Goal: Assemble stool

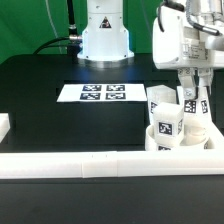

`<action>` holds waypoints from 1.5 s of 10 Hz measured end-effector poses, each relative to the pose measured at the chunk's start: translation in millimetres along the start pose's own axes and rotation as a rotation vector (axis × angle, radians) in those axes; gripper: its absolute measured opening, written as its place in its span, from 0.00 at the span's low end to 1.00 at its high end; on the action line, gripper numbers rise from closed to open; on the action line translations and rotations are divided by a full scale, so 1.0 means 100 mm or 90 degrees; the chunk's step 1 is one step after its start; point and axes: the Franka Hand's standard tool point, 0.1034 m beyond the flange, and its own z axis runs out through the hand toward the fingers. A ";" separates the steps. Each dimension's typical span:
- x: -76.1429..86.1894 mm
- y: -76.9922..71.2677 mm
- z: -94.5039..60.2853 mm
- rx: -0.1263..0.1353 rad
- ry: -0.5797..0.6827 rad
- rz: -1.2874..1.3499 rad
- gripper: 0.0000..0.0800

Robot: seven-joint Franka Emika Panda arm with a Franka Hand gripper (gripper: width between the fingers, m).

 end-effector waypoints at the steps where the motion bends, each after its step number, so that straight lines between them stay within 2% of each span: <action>1: 0.01 0.00 0.00 0.000 -0.002 0.018 0.42; 2: 0.03 0.01 0.00 0.004 -0.005 0.049 0.42; 3: 0.07 0.01 -0.01 0.016 -0.012 0.097 0.42; 5: 0.22 -0.02 -0.04 0.081 -0.021 0.205 0.42; 6: 0.28 -0.03 -0.06 0.098 -0.023 0.254 0.42; 9: 0.45 -0.16 -0.07 0.116 -0.021 0.343 0.42; 11: 0.49 -0.22 -0.09 0.131 -0.014 0.301 0.43; 12: 0.49 -0.28 -0.15 0.142 -0.015 0.280 0.65; 13: 0.46 -0.34 -0.24 0.162 -0.018 0.267 0.65; 14: 0.42 -0.39 -0.34 0.181 -0.022 0.253 0.79; 15: 0.36 -0.44 -0.44 0.193 -0.029 0.240 0.81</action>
Offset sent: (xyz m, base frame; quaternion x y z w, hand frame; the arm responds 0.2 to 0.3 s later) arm -0.0200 -0.0059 -0.0099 0.0536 -0.0354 0.3308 0.9415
